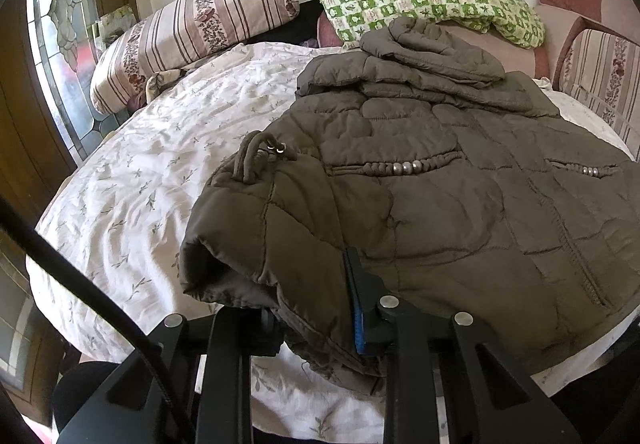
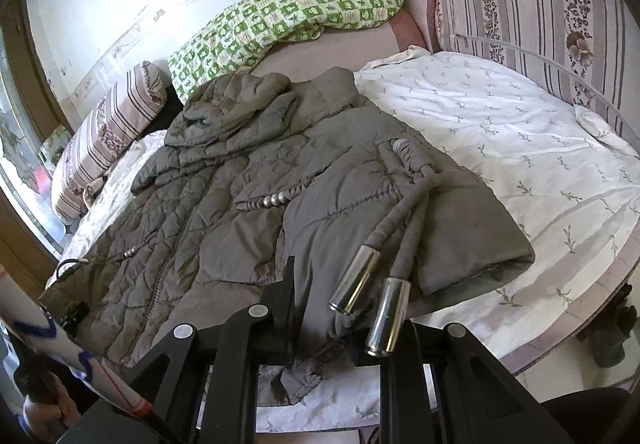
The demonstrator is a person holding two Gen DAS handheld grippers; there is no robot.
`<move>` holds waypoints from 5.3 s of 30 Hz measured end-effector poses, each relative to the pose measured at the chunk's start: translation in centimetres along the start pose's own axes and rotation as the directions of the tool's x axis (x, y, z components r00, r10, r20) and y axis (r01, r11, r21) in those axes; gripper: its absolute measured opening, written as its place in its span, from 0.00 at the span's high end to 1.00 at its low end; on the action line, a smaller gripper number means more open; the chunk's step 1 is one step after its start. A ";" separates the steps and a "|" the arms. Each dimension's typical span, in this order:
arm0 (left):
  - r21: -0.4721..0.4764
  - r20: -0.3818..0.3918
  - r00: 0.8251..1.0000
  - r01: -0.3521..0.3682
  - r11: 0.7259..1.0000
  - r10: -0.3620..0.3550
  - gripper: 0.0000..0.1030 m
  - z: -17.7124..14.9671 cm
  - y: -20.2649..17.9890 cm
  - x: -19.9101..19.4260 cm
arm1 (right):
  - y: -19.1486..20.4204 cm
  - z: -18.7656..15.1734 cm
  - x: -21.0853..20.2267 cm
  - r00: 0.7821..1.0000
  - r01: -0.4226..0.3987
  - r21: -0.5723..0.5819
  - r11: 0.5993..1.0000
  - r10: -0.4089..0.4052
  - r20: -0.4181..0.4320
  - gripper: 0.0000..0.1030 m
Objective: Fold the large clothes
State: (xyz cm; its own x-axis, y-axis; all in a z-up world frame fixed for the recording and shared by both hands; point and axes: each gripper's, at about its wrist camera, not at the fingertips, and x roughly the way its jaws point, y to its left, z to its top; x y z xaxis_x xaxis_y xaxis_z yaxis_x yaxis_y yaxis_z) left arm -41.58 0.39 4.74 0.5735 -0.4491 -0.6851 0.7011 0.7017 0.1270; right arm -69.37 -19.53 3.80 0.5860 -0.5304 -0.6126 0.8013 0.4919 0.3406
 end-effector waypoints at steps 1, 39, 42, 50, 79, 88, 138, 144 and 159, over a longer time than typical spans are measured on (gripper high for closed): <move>-0.003 0.001 1.000 0.002 1.000 -0.002 0.77 0.0 0.1 -0.2 | 0.0 0.1 -0.2 1.000 -0.002 -0.001 1.000 0.002 0.004 0.82; -0.018 0.098 0.994 0.046 0.999 -0.044 0.77 3.3 1.9 -4.2 | 0.3 4.1 -3.9 0.991 -0.088 -0.073 0.993 0.095 0.099 0.82; -0.024 0.098 0.993 0.073 0.997 -0.070 0.77 4.9 2.4 -4.4 | 0.8 5.7 -4.2 0.988 -0.100 -0.087 0.991 0.110 0.111 0.82; 0.000 0.135 0.984 0.121 0.993 -0.119 0.77 11.9 2.7 -5.0 | 2.8 11.9 -4.4 0.975 -0.140 -0.106 0.984 0.155 0.159 0.82; -0.022 0.187 0.974 0.134 0.991 -0.127 0.40 38.1 2.0 8.9 | 4.6 40.6 26.3 0.999 0.029 0.096 0.995 -0.030 0.014 0.82; 0.136 -0.018 0.975 0.223 0.965 -0.223 0.40 31.2 -8.2 19.8 | 0.7 40.2 30.3 0.998 0.039 0.193 0.980 -0.030 -0.050 0.45; -0.013 0.067 0.997 0.035 0.999 -0.034 0.27 22.3 -3.8 15.6 | 8.4 22.4 20.0 0.996 -0.041 -0.082 0.996 0.034 -0.086 0.24; -0.017 0.007 0.998 0.055 0.998 -0.055 0.23 22.4 -4.1 20.2 | 9.9 21.4 25.2 0.991 0.015 -0.185 0.983 -0.040 -0.131 0.23; -0.024 0.068 0.998 -0.001 1.000 0.002 0.21 22.2 -5.2 20.0 | 8.9 21.2 26.6 0.989 0.000 -0.169 0.986 -0.025 -0.145 0.19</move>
State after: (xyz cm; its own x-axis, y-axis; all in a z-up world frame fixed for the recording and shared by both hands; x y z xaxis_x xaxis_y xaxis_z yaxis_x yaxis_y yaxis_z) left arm -24.38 -24.47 6.30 0.6026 -0.4841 -0.6344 0.6904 0.7150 0.1101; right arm -44.13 -43.86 5.63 0.5421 -0.4367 -0.7179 0.7693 0.6017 0.2148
